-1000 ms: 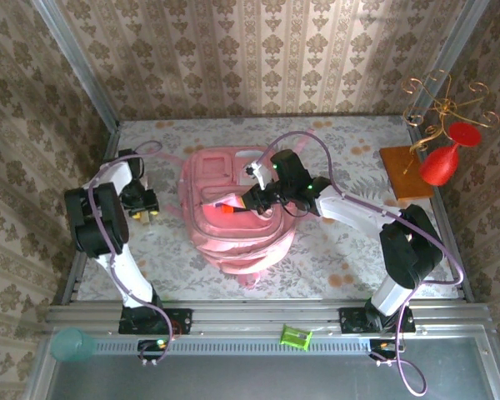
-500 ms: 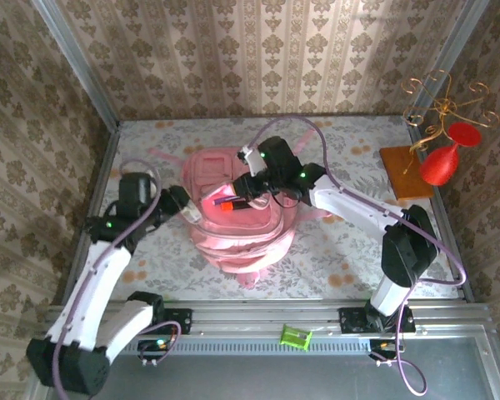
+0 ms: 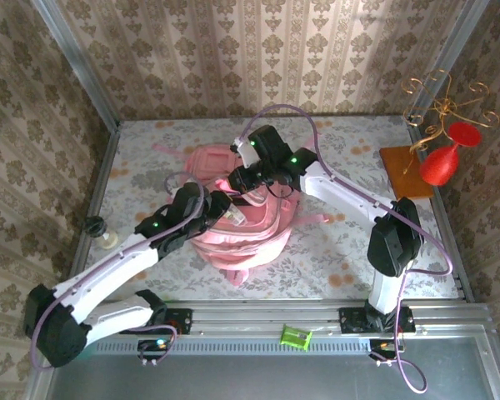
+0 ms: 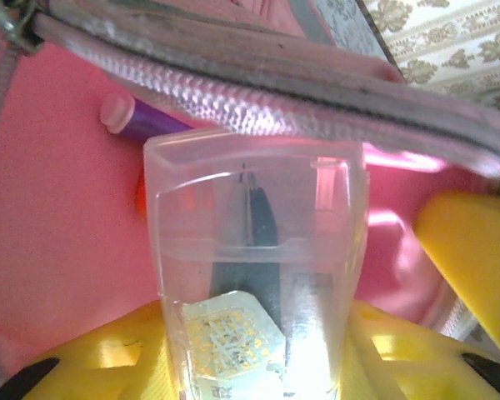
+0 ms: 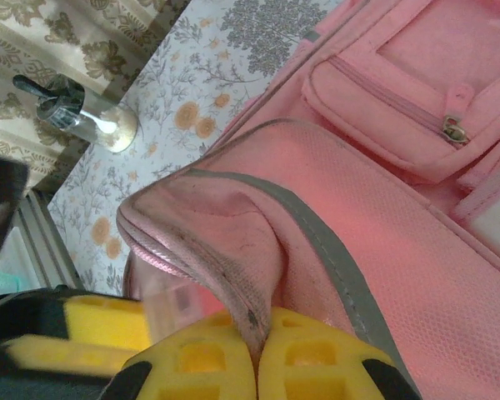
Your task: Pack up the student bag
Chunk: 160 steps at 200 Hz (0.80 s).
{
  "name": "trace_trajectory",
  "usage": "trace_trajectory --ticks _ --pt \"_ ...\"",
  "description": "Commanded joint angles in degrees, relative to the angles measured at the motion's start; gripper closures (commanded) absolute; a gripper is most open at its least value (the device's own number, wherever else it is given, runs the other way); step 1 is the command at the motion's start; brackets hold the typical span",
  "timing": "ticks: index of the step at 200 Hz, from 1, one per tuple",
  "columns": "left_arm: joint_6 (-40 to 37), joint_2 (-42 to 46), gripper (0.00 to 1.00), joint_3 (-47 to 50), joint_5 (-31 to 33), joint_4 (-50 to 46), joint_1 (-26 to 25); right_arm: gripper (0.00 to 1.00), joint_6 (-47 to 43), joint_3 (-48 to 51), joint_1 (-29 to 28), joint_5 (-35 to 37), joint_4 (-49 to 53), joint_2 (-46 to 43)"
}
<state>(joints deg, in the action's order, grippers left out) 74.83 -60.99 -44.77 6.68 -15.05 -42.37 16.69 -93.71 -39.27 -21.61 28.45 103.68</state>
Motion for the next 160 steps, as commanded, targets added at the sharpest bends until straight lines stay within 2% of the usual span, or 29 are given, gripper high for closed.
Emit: trace_trajectory --ticks 1,16,30,58,87,123,148,160 --pt "4.30 -2.65 0.64 -1.44 5.18 8.24 -0.42 1.00 -0.10 -3.34 -0.03 -3.18 -2.02 -1.37" --pt "3.73 -5.01 0.57 -2.92 5.50 9.33 -1.02 1.00 -0.34 -3.49 -0.02 -3.09 -1.84 -1.40" --pt "2.35 -6.43 0.45 -4.74 5.14 7.93 -1.31 1.00 -0.54 -3.43 0.15 -3.26 -1.84 -1.31" --pt "1.31 -6.27 0.31 -5.24 5.68 3.85 -1.75 1.00 -0.78 -2.91 0.66 -3.49 -2.22 -1.59" --pt "-0.61 -4.52 0.26 -4.29 5.99 1.52 -1.99 1.00 -0.86 -1.90 1.68 -3.61 -2.94 -2.08" --pt "-9.65 -2.12 0.25 -7.00 4.50 -4.40 -2.06 1.00 -1.01 -0.13 2.17 -3.37 -3.24 -3.00" --pt "-16.88 0.75 0.27 -8.48 0.99 -8.28 -1.60 1.00 -4.75 2.95 2.40 -2.75 -2.28 -5.14" --pt "-19.86 2.73 0.28 -8.36 -3.07 -9.43 -0.50 1.00 -7.58 4.94 2.44 -2.04 -1.34 -6.77"
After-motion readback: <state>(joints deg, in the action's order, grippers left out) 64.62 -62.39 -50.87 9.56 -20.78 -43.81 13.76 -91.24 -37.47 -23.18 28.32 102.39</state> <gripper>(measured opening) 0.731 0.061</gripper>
